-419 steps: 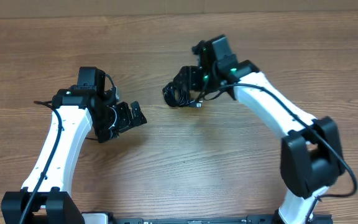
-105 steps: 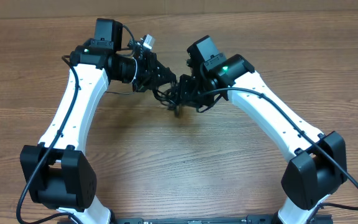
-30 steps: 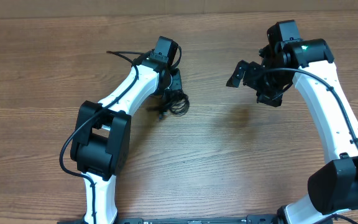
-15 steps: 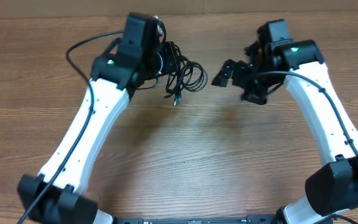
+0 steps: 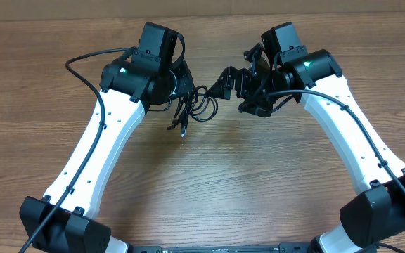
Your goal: Untangle cables
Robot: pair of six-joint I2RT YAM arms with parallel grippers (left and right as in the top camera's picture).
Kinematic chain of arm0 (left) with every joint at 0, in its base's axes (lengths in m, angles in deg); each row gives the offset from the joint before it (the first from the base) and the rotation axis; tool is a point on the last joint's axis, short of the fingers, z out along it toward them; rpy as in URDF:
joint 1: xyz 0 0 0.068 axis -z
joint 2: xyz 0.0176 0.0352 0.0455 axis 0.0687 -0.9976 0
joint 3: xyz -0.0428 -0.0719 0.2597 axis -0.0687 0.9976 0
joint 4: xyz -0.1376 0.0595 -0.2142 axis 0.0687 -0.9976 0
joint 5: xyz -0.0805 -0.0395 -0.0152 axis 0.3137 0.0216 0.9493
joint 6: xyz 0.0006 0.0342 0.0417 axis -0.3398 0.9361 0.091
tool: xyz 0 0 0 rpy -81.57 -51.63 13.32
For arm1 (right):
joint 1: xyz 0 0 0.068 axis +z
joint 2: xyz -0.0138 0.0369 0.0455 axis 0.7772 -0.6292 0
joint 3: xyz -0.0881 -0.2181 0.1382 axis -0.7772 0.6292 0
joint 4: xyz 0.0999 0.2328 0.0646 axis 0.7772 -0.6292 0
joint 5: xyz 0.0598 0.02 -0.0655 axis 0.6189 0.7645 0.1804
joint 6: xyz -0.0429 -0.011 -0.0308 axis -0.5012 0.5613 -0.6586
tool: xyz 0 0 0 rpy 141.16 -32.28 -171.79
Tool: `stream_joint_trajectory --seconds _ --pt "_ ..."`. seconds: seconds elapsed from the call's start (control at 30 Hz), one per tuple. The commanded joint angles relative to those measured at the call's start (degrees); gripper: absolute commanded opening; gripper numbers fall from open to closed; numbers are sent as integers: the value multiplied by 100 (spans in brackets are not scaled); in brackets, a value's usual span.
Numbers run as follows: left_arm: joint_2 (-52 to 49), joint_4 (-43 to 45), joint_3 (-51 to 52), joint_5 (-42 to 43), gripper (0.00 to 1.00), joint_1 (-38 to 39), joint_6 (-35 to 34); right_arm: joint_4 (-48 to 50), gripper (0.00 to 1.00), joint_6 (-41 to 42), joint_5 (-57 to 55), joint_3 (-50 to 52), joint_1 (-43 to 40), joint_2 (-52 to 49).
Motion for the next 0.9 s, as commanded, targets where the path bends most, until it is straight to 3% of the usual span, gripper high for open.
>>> stream_joint_trajectory --seconds 0.0,0.23,0.6,0.87 --pt "-9 9 -37 -13 4 15 -127 20 100 -68 262 -4 -11 57" --pt "-9 -17 -37 181 4 15 -127 11 100 -68 245 -4 50 46" --pt "-15 -535 -31 -807 4 9 -125 -61 100 -264 240 -4 122 46" --pt "-15 -55 -31 575 4 7 -125 -197 100 -79 -688 -4 385 -136"
